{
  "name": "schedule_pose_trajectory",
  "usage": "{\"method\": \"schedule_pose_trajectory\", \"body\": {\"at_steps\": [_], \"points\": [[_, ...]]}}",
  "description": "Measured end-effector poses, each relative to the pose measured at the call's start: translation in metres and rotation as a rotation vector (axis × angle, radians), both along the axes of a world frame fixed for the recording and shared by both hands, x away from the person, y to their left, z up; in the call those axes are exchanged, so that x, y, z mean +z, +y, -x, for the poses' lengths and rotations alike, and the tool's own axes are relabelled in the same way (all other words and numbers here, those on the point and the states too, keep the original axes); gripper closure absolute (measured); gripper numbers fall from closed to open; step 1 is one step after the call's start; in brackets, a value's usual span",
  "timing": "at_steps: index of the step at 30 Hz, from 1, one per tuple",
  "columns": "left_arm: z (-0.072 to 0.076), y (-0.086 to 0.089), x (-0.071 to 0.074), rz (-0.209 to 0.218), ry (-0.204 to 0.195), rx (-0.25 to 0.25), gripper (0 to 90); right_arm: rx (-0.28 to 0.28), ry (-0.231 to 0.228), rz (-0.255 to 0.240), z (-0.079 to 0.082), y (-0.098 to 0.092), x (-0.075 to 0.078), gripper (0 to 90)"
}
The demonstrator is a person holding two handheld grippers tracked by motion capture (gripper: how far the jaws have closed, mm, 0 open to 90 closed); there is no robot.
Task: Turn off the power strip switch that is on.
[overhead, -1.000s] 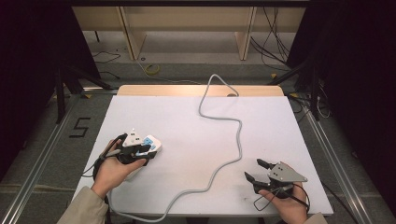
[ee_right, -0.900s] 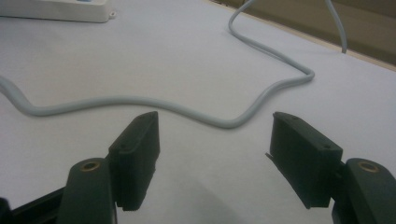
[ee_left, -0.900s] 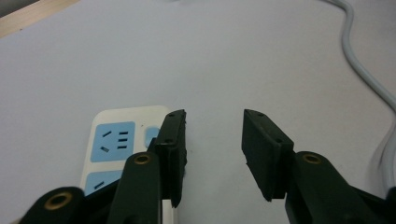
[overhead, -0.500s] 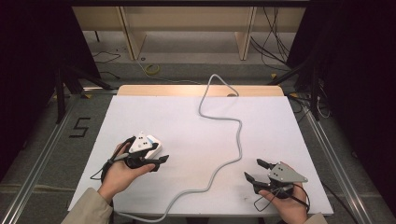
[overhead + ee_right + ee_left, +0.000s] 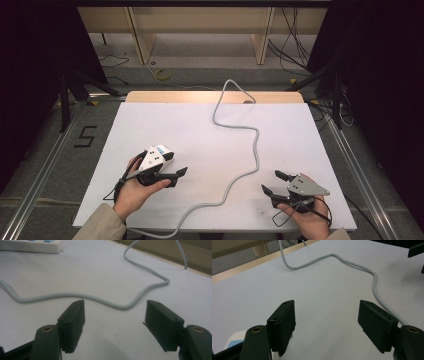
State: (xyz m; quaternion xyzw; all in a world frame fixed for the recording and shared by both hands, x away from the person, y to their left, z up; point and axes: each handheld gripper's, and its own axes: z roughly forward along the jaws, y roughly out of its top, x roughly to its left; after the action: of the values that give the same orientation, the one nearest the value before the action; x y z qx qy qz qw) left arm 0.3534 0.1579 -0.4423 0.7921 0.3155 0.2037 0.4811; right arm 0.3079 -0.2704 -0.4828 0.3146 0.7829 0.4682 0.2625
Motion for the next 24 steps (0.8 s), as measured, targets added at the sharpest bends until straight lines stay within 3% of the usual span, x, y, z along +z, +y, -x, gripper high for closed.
{"method": "schedule_pose_trajectory", "body": {"at_steps": [5,10,20,24], "points": [[0.006,0.001,-0.005,0.004,-0.012,-0.006,29.7,0.002,0.001,-0.002,0.000,0.000,0.000,33.1],[0.013,0.005,-0.011,-0.017,-0.022,-0.008,29.6,0.003,0.001,-0.004,0.000,0.000,0.000,33.0],[0.032,0.016,-0.028,-0.032,-0.015,0.026,29.6,0.005,0.004,-0.002,0.000,0.000,0.000,32.7],[0.034,0.017,-0.031,-0.042,-0.029,0.037,29.7,0.007,0.003,-0.003,0.000,0.000,0.000,32.5]]}}
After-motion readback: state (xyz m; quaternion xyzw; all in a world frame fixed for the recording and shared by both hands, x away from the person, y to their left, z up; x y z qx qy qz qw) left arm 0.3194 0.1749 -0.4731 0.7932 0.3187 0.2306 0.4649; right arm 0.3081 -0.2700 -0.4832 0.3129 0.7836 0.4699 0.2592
